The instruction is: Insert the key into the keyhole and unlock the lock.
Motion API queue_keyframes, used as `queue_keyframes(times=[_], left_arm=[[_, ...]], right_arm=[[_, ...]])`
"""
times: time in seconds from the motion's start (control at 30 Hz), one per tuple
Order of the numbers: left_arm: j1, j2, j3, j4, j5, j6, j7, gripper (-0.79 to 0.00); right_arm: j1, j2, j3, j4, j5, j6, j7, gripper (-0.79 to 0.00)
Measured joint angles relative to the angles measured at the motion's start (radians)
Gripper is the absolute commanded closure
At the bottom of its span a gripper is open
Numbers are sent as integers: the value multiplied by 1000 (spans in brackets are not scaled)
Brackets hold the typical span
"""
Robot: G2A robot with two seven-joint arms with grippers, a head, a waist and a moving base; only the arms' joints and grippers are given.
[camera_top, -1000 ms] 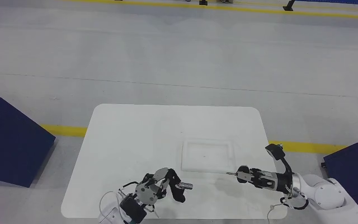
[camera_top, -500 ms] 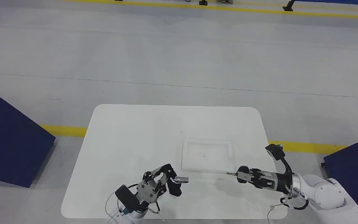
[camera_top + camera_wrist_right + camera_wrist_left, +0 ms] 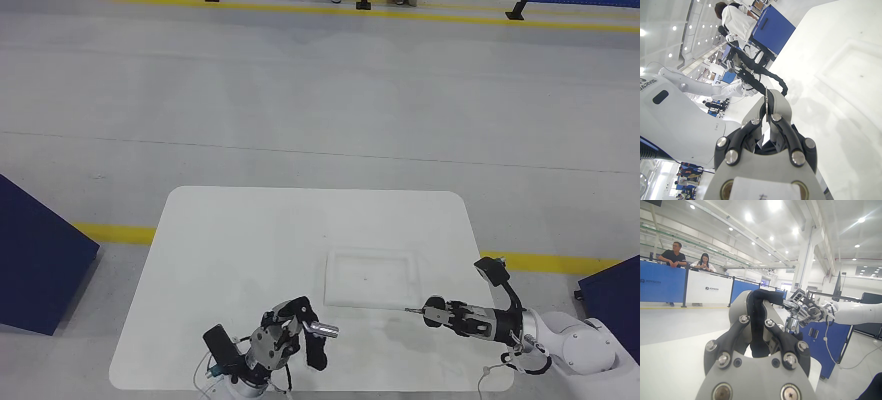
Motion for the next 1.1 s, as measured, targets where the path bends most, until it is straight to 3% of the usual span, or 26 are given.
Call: queue_keyframes(times=[0.2, 0.7, 1.1], left_arm=[[7, -10, 13, 8, -52, -49, -31, 0], [16, -15, 16, 4, -93, -47, -67, 0], [22, -53, 30, 19, -232, 88, -155, 0]], right_arm=[[0, 0, 0, 0, 0, 0, 0, 0], [0, 0, 0, 0, 0, 0, 0, 0], [0, 0, 0, 0, 0, 0, 0, 0]])
